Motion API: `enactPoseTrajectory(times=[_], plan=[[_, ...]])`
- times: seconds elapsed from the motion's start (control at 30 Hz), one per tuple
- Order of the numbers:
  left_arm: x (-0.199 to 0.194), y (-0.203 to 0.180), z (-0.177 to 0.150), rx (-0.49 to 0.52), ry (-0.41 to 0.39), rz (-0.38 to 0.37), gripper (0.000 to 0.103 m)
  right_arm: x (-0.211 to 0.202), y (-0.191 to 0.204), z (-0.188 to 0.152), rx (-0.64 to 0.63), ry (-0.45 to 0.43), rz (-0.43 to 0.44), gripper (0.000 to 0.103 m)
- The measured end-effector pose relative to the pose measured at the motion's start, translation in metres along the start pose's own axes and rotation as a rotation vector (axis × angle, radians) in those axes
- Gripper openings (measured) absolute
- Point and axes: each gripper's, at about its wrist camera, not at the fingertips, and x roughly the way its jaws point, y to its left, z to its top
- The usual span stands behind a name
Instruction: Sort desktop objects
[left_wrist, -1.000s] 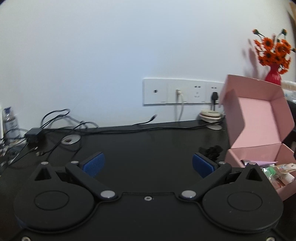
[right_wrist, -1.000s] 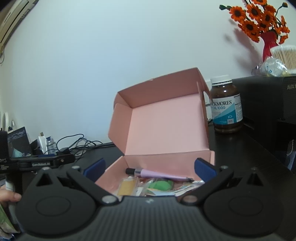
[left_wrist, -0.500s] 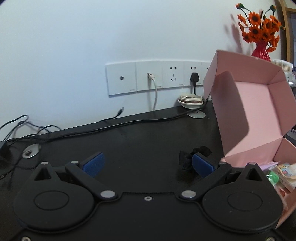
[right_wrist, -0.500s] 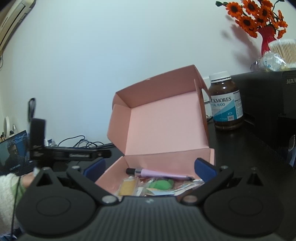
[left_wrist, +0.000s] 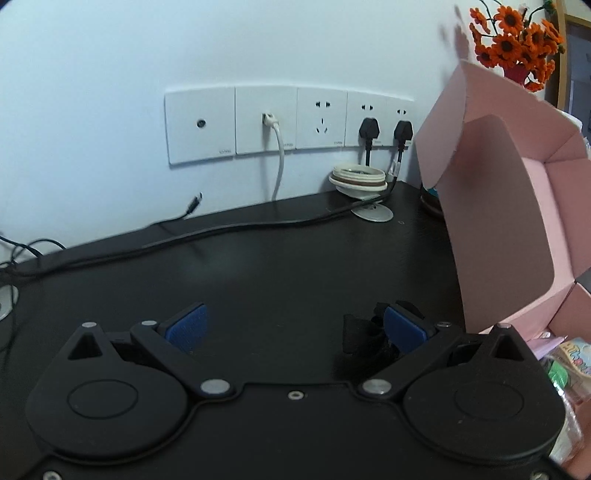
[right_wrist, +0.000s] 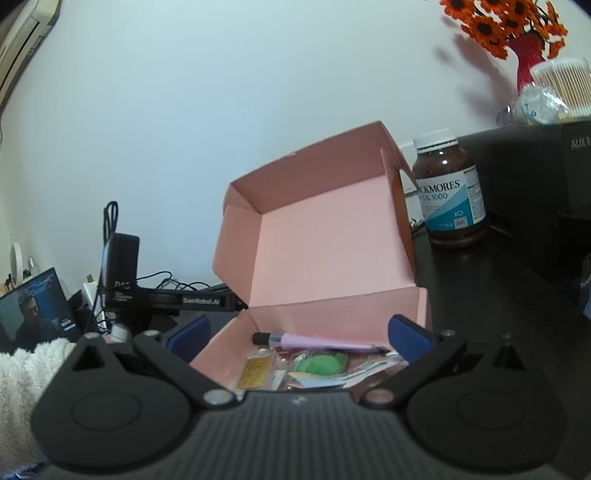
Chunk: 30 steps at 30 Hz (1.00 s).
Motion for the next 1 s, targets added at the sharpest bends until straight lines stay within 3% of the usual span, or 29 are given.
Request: enactPoseTrajectory(times=[0.33,0.47,0.77,0.83,0.93,1.0], plan=[[0.015,-0.002,0.003,-0.047,0.057,-0.044,0.101,-0.002,0.002,-0.002,-0.006,-0.006,0.002,0.102],[0.017,-0.001,0.004,-0.062,0.074,-0.07,0.094,-0.004,0.003,-0.002,0.001,-0.009,0.005,0.102],[0.011,0.011,-0.004,-0.064,0.105,-0.112,0.094,-0.005,0.004,-0.003,0.005,-0.009,0.009,0.102],[0.009,0.011,-0.003,-0.063,0.104,-0.115,0.089,-0.005,0.004,-0.003,0.009,-0.012,0.01,0.102],[0.007,0.01,-0.002,-0.053,0.102,-0.124,0.075,-0.005,0.004,-0.002,0.01,-0.012,0.009,0.102],[0.008,0.007,-0.003,-0.031,0.109,-0.116,0.052,-0.005,0.004,-0.002,0.009,-0.011,0.007,0.102]])
